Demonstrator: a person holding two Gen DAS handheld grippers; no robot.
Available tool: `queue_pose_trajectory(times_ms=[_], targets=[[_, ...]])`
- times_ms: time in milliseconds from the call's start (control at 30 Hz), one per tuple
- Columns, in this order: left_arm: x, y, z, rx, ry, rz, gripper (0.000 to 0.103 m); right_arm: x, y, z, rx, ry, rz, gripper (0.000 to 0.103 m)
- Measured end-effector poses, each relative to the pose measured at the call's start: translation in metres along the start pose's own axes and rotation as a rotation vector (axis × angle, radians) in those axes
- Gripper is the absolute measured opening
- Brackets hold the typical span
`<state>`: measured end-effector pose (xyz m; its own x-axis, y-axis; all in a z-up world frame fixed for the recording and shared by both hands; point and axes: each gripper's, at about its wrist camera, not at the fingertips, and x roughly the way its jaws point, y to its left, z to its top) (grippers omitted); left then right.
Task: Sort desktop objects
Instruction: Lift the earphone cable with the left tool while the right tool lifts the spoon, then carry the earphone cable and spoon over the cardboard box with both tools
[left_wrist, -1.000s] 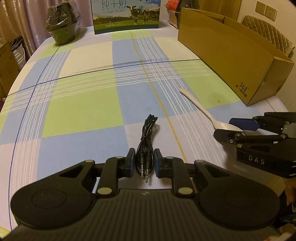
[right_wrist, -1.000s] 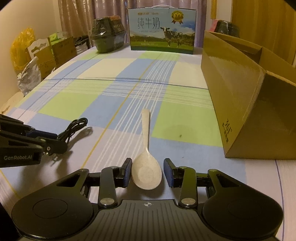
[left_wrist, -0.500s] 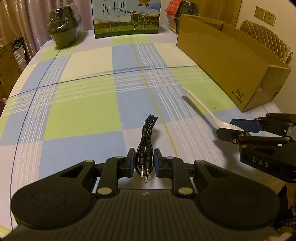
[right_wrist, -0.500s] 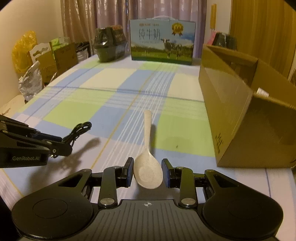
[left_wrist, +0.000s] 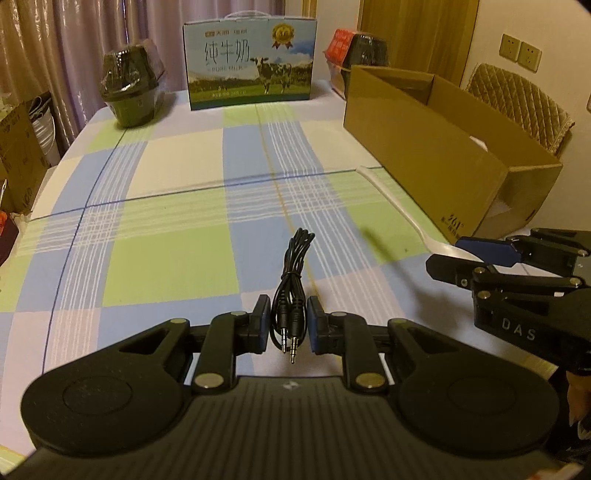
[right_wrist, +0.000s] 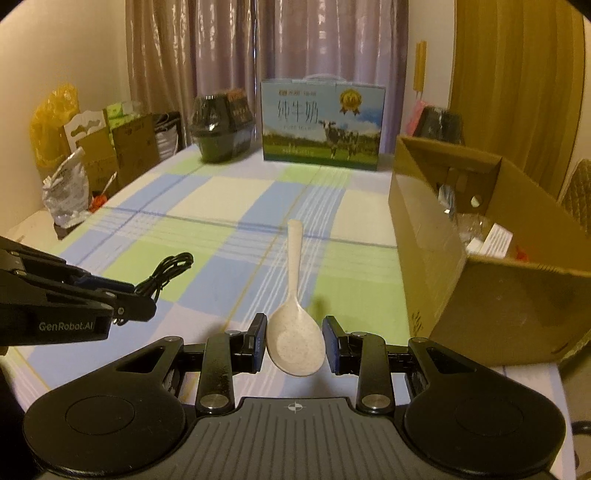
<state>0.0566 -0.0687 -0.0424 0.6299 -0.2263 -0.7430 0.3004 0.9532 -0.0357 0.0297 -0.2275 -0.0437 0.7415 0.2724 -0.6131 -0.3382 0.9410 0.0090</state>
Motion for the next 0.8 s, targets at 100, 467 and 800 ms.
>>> queue_pose_trajectory(times_ms=[100, 467, 800], targets=[[-0.008, -0.003, 0.003, 0.002, -0.015, 0.003, 0.016, -0.008, 0.000, 0.005, 0.000, -0.021, -0.005, 0.029], [-0.033, -0.019, 0.014, 0.023, -0.068, -0.002, 0.016, -0.033, -0.006, 0.012, 0.007, -0.075, -0.029, 0.029], [-0.041, -0.032, 0.019, 0.038, -0.088, -0.020, 0.016, -0.049, -0.018, 0.020, 0.018, -0.119, -0.052, 0.029]])
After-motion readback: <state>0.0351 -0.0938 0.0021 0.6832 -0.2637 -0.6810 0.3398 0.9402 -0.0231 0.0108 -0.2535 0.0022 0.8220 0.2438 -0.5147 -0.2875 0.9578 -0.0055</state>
